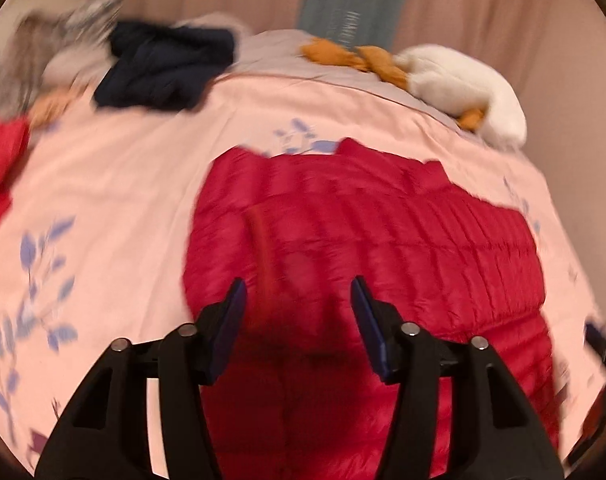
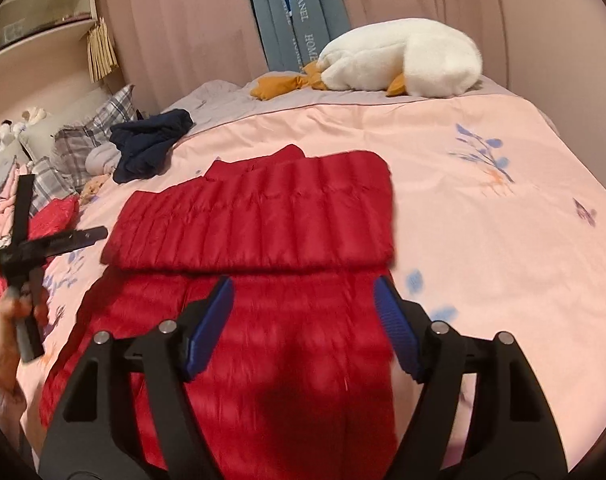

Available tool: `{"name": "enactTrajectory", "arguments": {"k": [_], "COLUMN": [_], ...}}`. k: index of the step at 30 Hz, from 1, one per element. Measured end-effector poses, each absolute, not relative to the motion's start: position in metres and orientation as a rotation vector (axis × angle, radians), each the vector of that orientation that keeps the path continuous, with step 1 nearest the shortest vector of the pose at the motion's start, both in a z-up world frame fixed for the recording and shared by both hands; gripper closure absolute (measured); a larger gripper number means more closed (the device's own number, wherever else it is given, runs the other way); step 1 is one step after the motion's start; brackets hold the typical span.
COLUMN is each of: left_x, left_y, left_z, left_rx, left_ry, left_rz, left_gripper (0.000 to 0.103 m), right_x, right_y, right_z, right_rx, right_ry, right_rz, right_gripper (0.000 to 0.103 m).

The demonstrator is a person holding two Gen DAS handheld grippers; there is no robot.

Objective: Fold large clothes

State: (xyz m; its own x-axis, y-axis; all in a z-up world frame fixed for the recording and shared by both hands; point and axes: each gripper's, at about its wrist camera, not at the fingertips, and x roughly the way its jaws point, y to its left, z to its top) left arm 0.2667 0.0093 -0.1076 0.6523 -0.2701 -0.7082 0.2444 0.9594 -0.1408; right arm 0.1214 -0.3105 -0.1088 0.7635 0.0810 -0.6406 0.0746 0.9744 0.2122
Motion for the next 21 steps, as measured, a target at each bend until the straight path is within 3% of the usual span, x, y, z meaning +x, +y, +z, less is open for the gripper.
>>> {"name": "enactTrajectory", "arguments": {"k": [4, 11, 16, 21], "left_x": [0.276, 0.288, 0.287, 0.288], "left_y": [-0.020, -0.048, -0.053, -0.054], "left_z": [-0.114, -0.139, -0.149, -0.153], "left_rx": [0.062, 0.161, 0.194, 0.187], "left_ry": [0.809, 0.851, 0.850, 0.852], "left_rz": [-0.326, -0.323, -0.335, -0.352], "left_gripper": [0.061, 0.061, 0.061, 0.061], "right_x": [0.171, 0.250, 0.286, 0.289], "right_y": [-0.304, -0.301, -0.314, -0.326], "right_z": [-0.107, -0.117, -0.159, -0.183], "right_rx": [0.191, 0.177, 0.173, 0.229], "right_ry": [0.717, 0.754, 0.911, 0.954], "right_rz": [-0.003, -0.042, -0.143, -0.140], "right_gripper": [0.038, 0.038, 0.039, 0.037]}}
